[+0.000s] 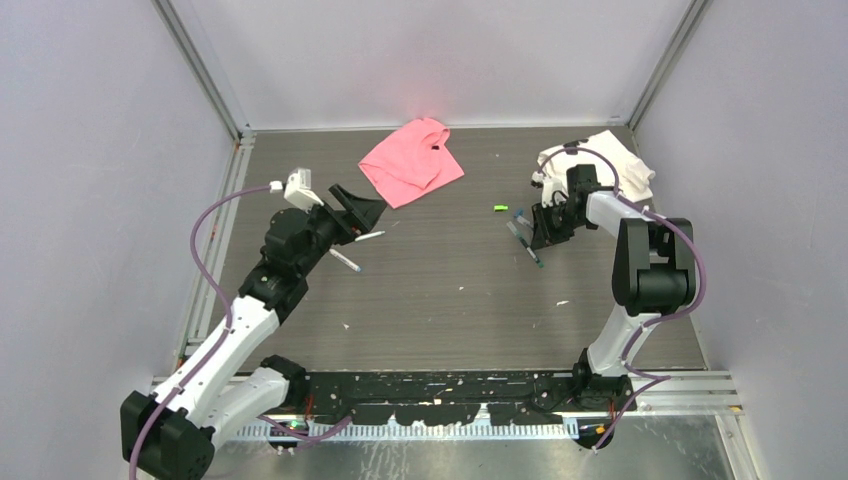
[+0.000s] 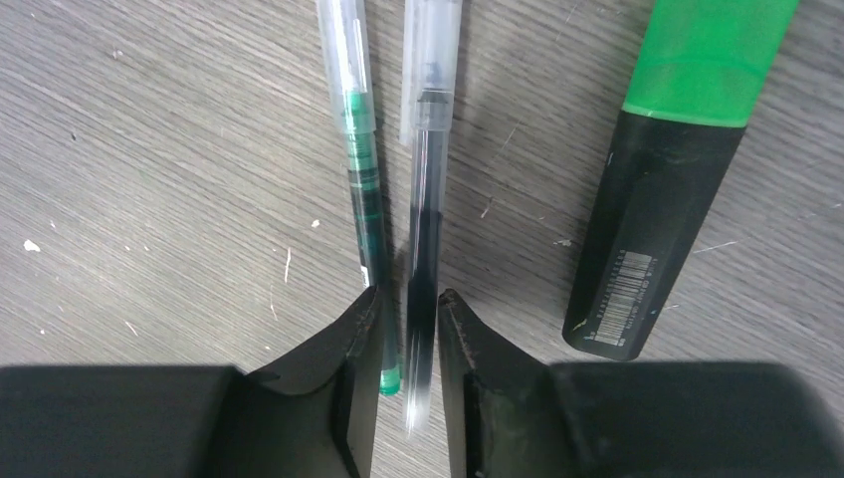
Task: Insert the pens into the pen caps
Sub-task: Place the pen at the center of the board.
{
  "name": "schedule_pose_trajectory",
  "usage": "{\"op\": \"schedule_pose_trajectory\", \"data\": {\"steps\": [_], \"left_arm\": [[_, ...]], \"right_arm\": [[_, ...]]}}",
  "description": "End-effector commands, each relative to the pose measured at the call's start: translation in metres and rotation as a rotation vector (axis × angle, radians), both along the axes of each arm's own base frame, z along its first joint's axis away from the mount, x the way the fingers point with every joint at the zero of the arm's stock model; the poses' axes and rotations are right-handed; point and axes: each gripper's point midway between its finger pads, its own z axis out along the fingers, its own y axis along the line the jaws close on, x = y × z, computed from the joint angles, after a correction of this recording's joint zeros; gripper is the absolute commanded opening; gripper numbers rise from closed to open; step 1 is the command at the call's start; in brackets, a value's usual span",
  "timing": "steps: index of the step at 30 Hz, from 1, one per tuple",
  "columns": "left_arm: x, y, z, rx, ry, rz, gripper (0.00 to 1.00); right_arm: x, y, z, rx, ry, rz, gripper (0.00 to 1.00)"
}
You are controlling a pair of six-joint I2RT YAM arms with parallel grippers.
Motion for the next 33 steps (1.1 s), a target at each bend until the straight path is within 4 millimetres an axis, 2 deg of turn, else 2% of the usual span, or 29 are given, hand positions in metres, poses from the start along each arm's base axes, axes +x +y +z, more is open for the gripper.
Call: {"op": "schedule_pose_trajectory", "data": {"steps": [1, 8, 13, 17, 20, 25, 31, 33], "left_arm": [[0.007, -0.001, 0.01, -0.013, -0.044, 0.008, 0.81], [0.013, -0.004, 0.006, 0.004, -0.038, -0.006, 0.81], [0.013, -0.004, 0.003, 0.03, -0.039, -0.018, 0.81], [0.012, -0.002, -0.011, 0.085, -0.021, -0.035, 0.81], [0.01, 0.001, -0.028, 0.135, 0.016, -0.05, 0.82], [0.008, 0.01, -0.065, 0.293, 0.108, -0.094, 0.83], [0.013, 0.026, -0.118, 0.56, 0.29, -0.169, 0.82], [0.021, 0.036, -0.133, 0.627, 0.373, -0.132, 0.82]], "right_arm": [[0.004, -0.003, 0.006, -0.001, -0.005, 0.015, 0.35], [0.003, 0.004, 0.022, 0.05, -0.005, 0.015, 0.42], [0.009, 0.008, 0.056, 0.121, -0.047, 0.017, 0.44], [0.015, 0.018, 0.09, 0.236, -0.091, 0.025, 0.46], [0.021, 0.026, 0.111, 0.315, -0.129, 0.007, 0.47], [0.024, 0.045, 0.132, 0.468, -0.143, -0.008, 0.47], [0.017, 0.052, 0.13, 0.516, -0.126, 0.003, 0.48], [0.016, 0.053, 0.129, 0.526, -0.123, -0.002, 0.48]]}}
